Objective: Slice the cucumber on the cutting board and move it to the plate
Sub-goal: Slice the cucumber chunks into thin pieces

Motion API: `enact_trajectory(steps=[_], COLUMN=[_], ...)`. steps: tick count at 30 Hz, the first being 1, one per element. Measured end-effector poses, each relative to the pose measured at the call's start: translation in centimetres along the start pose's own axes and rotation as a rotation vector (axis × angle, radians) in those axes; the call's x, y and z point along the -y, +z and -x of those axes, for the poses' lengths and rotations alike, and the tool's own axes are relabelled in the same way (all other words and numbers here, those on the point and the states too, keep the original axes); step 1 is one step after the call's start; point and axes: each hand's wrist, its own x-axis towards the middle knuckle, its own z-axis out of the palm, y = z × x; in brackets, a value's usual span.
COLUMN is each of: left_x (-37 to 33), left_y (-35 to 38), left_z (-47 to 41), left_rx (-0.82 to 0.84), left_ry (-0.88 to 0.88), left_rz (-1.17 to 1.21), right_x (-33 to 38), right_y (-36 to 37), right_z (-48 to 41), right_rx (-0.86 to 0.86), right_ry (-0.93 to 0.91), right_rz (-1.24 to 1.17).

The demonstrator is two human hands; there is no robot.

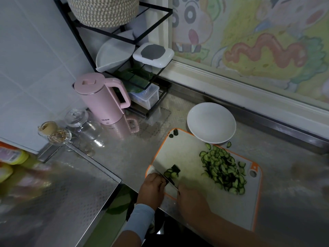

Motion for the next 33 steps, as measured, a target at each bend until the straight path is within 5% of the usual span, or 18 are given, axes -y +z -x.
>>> enact_trajectory(steps=[17, 33], left_x=[-0.5, -0.8], left_y=[-0.5, -0.9], left_z=[0.0, 0.8], left_rx=[0.007, -0.046], left_ry=[-0.046, -0.038], left_rz=[0.041, 0.038], right_x=[1.4, 2.7], right_y=[-1.1, -0.6], right_z=[-0.8, -3.1], right_rx=[-0.115, -0.043], right_ry=[-0.028, -0.049], right_rz=[-0.086, -0.028])
